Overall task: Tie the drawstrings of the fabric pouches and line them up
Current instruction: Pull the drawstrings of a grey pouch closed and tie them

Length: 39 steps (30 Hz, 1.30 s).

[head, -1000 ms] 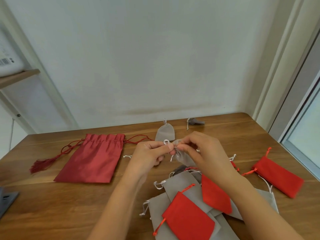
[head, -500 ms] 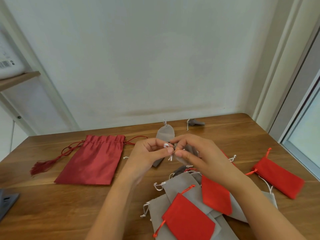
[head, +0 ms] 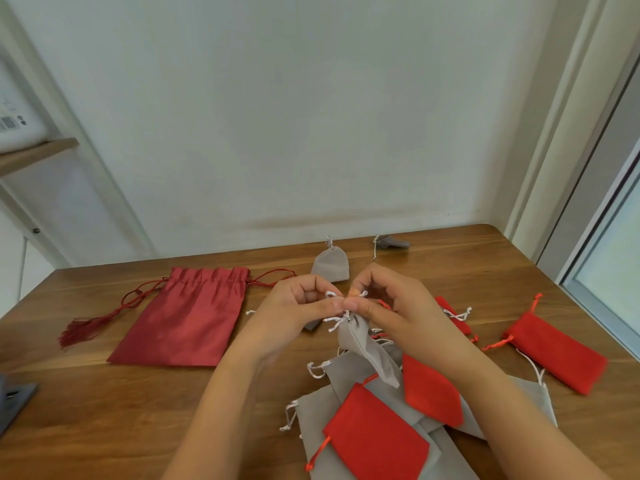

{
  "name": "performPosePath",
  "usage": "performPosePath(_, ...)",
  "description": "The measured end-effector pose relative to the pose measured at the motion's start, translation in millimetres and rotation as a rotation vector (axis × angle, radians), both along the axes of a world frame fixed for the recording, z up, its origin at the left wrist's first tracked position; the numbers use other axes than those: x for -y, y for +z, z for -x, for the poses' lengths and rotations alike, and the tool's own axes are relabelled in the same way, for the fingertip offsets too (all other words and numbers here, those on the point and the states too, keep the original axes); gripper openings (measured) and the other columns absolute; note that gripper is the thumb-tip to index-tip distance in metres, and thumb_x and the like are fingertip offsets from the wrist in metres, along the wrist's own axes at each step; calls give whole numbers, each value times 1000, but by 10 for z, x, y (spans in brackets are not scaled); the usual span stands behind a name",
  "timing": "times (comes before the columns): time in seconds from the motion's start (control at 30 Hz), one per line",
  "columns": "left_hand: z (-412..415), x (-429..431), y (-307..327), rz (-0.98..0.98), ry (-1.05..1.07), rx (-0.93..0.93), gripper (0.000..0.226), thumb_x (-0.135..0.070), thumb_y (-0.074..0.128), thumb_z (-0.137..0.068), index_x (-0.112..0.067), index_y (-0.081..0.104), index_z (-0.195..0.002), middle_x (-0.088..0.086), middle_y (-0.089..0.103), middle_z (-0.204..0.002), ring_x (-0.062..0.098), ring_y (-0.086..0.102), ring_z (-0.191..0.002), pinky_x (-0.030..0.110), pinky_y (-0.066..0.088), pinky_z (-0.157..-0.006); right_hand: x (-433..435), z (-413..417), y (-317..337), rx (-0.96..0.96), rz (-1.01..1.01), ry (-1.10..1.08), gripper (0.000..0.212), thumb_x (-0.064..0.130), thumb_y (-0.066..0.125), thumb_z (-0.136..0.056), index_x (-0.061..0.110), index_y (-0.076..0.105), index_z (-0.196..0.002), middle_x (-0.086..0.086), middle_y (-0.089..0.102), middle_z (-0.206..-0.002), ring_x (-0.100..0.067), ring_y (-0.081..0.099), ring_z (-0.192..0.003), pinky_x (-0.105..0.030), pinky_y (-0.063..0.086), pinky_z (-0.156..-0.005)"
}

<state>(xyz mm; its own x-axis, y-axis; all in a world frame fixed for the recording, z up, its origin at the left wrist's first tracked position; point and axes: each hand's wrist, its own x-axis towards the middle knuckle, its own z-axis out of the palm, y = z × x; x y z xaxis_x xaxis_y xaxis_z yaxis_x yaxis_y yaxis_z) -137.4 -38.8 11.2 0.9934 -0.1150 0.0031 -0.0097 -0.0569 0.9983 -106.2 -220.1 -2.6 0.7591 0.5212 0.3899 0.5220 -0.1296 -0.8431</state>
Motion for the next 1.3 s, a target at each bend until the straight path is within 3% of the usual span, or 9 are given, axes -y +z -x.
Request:
performPosePath(0.17, -45, -58, -30, 267, -31, -73, 18, -6, 79, -72, -9, 62, -71, 4, 66, -68, 10, 56, -58, 18, 42, -56, 39, -41, 8, -5, -141, -68, 9, 11, 70, -85, 9, 62, -82, 2, 69, -85, -13, 66, -82, -23, 50, -75)
performPosePath(0.27, -44, -64, -23, 366, -89, -110, 22, -16, 86, -57, -16, 65, -64, 4, 65, -68, 11, 55, -60, 21, 43, -57, 51, -38, 20, -49, -225, -72, 15, 17, 71, -84, 19, 58, -77, -2, 71, -86, -17, 67, -83, -27, 52, -76)
performPosePath(0.43, -34, -10, -19, 254, -54, -97, 17, -4, 68, -70, -18, 66, -60, 2, 64, -65, 10, 58, -58, 20, 47, -55, 23, 11, 65, -160, -257, -37, 22, 19, 72, -78, 1, 60, -81, -8, 72, -83, -14, 68, -79, -22, 53, -72)
performPosePath(0.5, -33, 8, -36, 209, -39, -89, 16, -5, 73, -70, -18, 68, -62, 4, 66, -70, 13, 61, -64, 21, 50, -58, 4, 31, 69, -162, -240, -36, 21, 15, 75, -76, 0, 62, -80, -6, 73, -81, -13, 69, -78, -20, 52, -70)
performPosePath(0.63, -35, 18, -47, 177, 7, -104, 12, -17, 84, -66, -21, 73, -66, 15, 63, -81, 26, 50, -73, 29, 37, -66, -16, 47, 42, -61, -147, -102, 14, 14, 81, -72, 11, 68, -73, 3, 73, -79, -7, 69, -78, -17, 51, -72)
performPosePath(0.77, -44, 15, -31, 250, 49, -187, 7, -16, 72, -66, -18, 72, -60, -2, 53, -56, 5, 34, -46, 17, 24, -49, -22, 43, 5, 71, -111, -202, 14, 15, 83, -71, 12, 70, -72, 7, 74, -79, -2, 69, -80, -13, 50, -70)
performPosePath(1.07, -60, -34, -26, 253, 45, -195, 20, -12, 71, -67, -23, 61, -54, -3, 57, -60, 6, 44, -51, 15, 31, -44, -104, 31, -42, 408, -27, -418, 16, 23, 82, -68, 15, 68, -68, 7, 66, -74, -7, 61, -71, -17, 48, -62)
performPosePath(1.2, -41, -20, -29, 110, 25, -149, 22, -12, 83, -64, -22, 64, -60, -1, 66, -67, 10, 51, -61, 22, 31, -55, -68, 59, -5, 64, -111, -362, 18, 12, 81, -74, 14, 64, -70, 2, 71, -75, -9, 67, -73, -28, 55, -69)
performPosePath(1.3, -29, 11, -43, -1, 55, -151, 19, -23, 81, -56, -20, 64, -63, 2, 65, -69, 10, 46, -62, 15, 28, -45, -102, 104, 1, -107, -142, -282, 16, 9, 78, -78, 12, 63, -73, -2, 73, -75, -14, 70, -75, -32, 57, -71)
